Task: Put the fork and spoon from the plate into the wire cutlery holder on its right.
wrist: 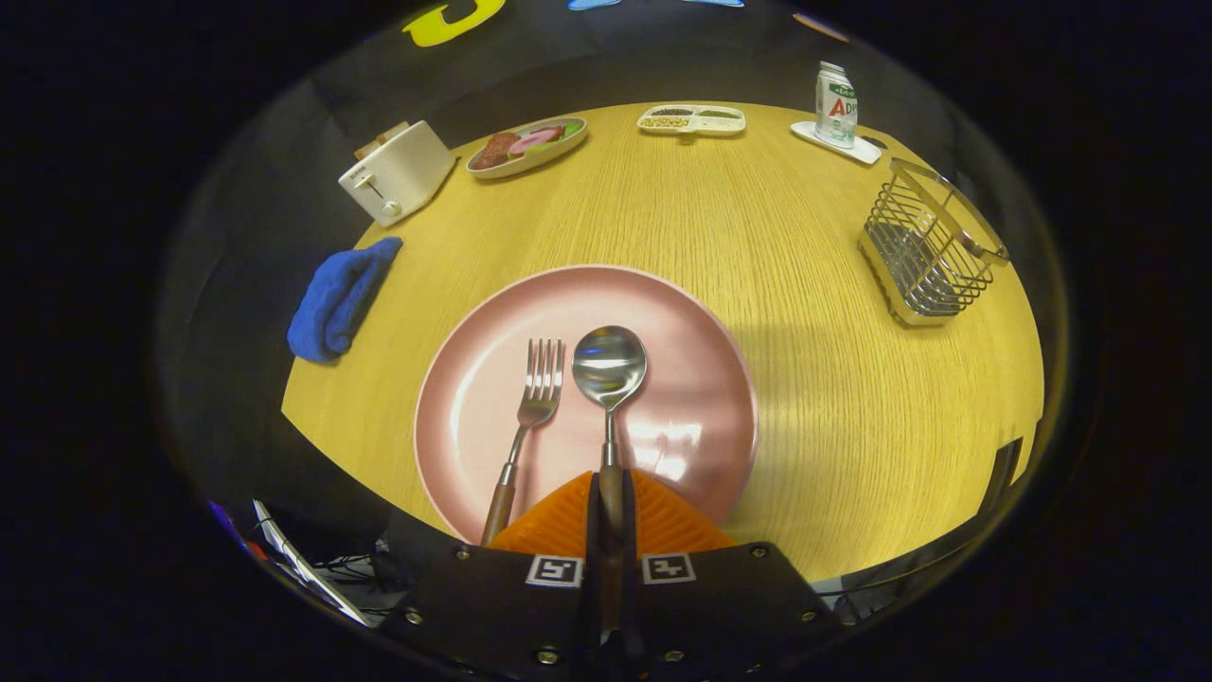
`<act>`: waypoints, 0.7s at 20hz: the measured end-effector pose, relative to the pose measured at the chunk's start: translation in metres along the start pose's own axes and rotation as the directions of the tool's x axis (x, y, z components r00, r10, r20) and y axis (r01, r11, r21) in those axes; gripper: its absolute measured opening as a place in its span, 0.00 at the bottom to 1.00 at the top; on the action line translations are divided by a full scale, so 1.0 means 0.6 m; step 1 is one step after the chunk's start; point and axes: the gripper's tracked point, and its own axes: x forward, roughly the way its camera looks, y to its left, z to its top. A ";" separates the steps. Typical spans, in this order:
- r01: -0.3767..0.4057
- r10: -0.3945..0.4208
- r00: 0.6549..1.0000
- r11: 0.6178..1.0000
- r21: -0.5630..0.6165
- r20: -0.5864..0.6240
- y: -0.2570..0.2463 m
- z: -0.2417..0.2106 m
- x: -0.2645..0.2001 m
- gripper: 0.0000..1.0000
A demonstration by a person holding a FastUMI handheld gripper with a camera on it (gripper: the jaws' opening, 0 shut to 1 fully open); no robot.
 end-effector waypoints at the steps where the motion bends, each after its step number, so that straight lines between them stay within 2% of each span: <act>1: -0.017 0.017 1.000 1.000 0.015 0.009 0.000 0.003 0.002 0.01; 8: -0.049 0.046 0.992 0.998 0.028 0.117 -0.015 0.072 -0.052 0.01; 14: -0.014 -0.005 0.976 0.996 0.087 0.220 -0.096 0.143 -0.119 0.01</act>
